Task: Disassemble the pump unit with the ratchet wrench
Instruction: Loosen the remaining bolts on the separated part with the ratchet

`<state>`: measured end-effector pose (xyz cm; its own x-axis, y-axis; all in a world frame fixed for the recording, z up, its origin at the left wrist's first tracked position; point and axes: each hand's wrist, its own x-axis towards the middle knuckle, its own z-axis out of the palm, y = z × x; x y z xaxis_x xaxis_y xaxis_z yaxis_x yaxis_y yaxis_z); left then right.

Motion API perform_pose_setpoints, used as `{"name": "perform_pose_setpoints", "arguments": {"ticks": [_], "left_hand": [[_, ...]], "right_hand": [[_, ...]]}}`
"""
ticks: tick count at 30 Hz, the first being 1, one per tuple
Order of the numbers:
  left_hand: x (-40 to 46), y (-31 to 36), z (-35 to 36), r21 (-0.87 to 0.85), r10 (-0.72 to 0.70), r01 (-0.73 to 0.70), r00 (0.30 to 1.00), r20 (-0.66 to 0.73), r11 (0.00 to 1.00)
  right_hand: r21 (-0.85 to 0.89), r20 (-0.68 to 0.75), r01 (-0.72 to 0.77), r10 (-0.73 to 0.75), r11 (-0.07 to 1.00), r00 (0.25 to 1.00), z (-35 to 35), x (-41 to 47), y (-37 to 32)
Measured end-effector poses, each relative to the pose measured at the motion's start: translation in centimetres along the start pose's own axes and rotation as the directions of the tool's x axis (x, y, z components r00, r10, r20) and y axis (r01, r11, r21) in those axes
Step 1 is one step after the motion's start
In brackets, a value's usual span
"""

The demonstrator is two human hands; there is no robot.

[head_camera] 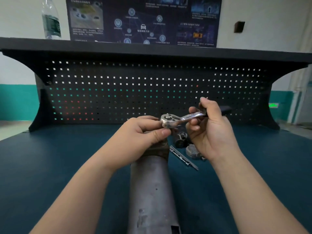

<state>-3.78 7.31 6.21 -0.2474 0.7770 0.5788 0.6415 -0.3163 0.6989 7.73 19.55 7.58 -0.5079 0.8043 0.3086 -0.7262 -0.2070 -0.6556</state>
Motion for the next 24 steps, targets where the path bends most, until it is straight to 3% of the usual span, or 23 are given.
{"name": "perform_pose_setpoints", "arguments": {"ticks": [3,5,7,9,12,14,15,16,17,19,20,22,24], "left_hand": [[0.1,-0.1,0.4,0.013,-0.005,0.005,1.0,-0.025,1.0],[0.0,-0.1,0.7,0.039,-0.002,0.003,0.999,-0.04,0.999],[0.1,-0.1,0.7,0.05,-0.001,0.003,0.999,-0.042,0.999],[0.1,0.0,0.6,0.046,-0.006,0.008,1.0,-0.03,0.999],[0.1,0.1,0.7,0.054,0.003,-0.002,1.0,-0.024,0.999],[0.2,0.2,0.9,0.089,0.01,-0.007,1.0,-0.028,0.996],[0.3,0.3,1.0,0.102,0.009,-0.006,1.0,-0.028,0.995],[0.3,0.3,1.1,0.106,0.005,-0.003,1.0,-0.025,0.994],[0.4,0.3,1.2,0.108,0.001,0.002,1.0,-0.029,0.994],[0.4,0.0,1.1,0.1,0.0,0.005,0.999,-0.054,0.995],[0.4,-0.1,1.1,0.09,0.002,0.004,0.998,-0.064,0.996],[0.4,-0.2,1.2,0.087,0.008,-0.002,0.998,-0.065,0.996],[0.5,-0.2,1.3,0.118,0.02,-0.013,0.998,-0.059,0.993]], "right_hand": [[0.07,-0.037,0.099,-0.096,0.993,0.995,-0.3,-0.5,0.7],[0.044,-0.108,0.32,-0.314,0.946,0.943,-0.5,-1.2,1.8],[-0.099,-0.101,0.575,-0.583,0.812,0.806,-0.6,-2.1,2.5],[-0.245,0.066,0.782,-0.795,0.573,0.603,-0.8,-2.9,2.6],[-0.36,0.387,0.92,-0.873,0.153,0.297,-1.5,-3.4,3.0],[-0.405,0.447,0.914,-0.872,0.001,0.199,-1.8,-3.5,3.6],[-0.433,0.409,0.9,-0.882,0.038,0.235,-1.7,-3.5,3.7],[-0.448,0.32,0.876,-0.882,0.18,0.345,-1.5,-3.5,3.6],[-0.41,0.203,0.82,-0.837,0.4,0.509,-1.1,-3.6,3.3],[-0.207,-0.007,0.572,-0.586,0.793,0.81,-0.6,-3.1,2.8],[-0.118,-0.07,0.426,-0.435,0.897,0.898,-0.7,-2.5,2.5],[0.05,-0.091,0.147,-0.142,0.988,0.986,-1.0,-1.3,1.7],[0.194,-0.029,-0.085,0.092,0.977,0.995,-1.3,-0.3,1.1]]}}
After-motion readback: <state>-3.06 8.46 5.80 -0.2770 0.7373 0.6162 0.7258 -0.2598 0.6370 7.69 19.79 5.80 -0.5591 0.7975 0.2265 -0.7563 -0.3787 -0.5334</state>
